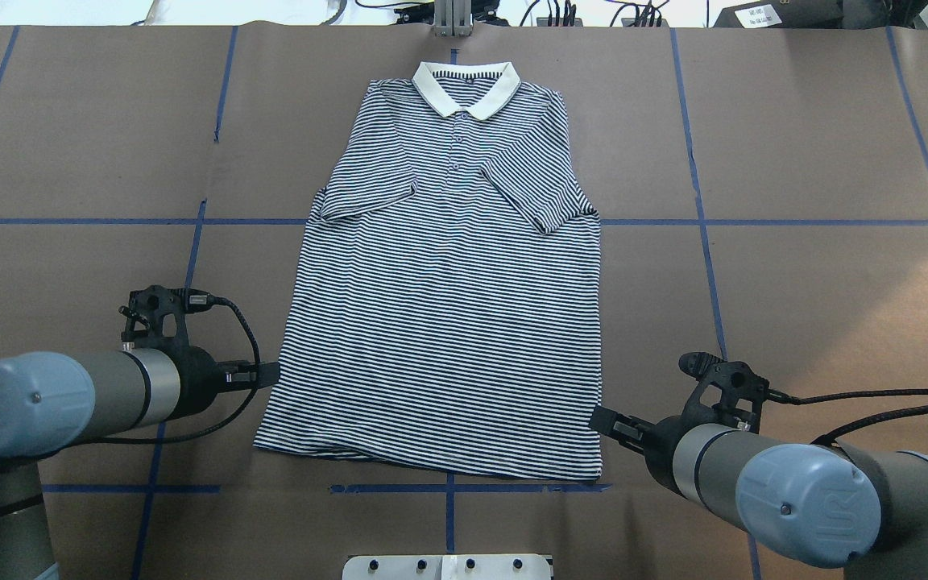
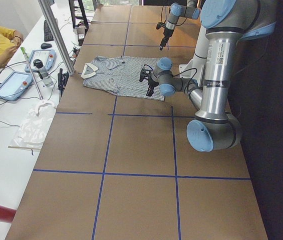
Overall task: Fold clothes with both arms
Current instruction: 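Lower both grippers to the hem corners nearest the robot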
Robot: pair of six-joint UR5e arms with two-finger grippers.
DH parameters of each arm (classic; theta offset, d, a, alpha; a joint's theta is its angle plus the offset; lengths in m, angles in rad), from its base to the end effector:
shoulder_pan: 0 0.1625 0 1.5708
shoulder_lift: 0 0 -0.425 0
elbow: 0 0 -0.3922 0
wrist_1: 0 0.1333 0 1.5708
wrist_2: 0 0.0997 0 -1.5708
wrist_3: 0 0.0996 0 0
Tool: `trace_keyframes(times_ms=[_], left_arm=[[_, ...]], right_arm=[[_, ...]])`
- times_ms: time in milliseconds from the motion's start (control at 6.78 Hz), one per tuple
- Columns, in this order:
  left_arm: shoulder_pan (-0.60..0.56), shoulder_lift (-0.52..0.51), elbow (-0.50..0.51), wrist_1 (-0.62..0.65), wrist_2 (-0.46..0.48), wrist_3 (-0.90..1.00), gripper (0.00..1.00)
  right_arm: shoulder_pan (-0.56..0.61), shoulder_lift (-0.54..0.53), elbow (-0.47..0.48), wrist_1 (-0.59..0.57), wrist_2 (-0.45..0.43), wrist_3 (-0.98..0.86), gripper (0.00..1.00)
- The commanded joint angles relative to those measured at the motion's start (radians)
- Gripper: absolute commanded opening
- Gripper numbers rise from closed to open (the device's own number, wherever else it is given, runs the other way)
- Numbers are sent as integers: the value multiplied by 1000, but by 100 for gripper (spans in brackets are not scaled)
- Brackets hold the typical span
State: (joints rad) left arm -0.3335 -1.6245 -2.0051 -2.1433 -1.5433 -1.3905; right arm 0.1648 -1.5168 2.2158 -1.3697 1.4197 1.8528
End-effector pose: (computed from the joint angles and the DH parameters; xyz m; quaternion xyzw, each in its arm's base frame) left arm 0.4325 -0.2938 0.3646 0.1400 0.4861 -0.0729 0.8595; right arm -0.4317 -0.2221 0.3176 0.0424 -0.4370 0.2309 0.8683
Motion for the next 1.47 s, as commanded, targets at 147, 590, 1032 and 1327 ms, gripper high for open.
trace_keyframes(times_ms=[147,590,1032,1327], left_arm=[[93,25,12,8,69,-85,56],[111,23,22,8,69,-85,52],[119,20,25,8,69,-85,45],[119,20,25,8,71,-85,37]], right_arm=[[-2,0,-1,-2,-4,2,91],[-2,0,-1,-2,-4,2,92],[-2,-2,-1,-2,-4,0,92],[-2,-3,-1,-2,-4,0,92]])
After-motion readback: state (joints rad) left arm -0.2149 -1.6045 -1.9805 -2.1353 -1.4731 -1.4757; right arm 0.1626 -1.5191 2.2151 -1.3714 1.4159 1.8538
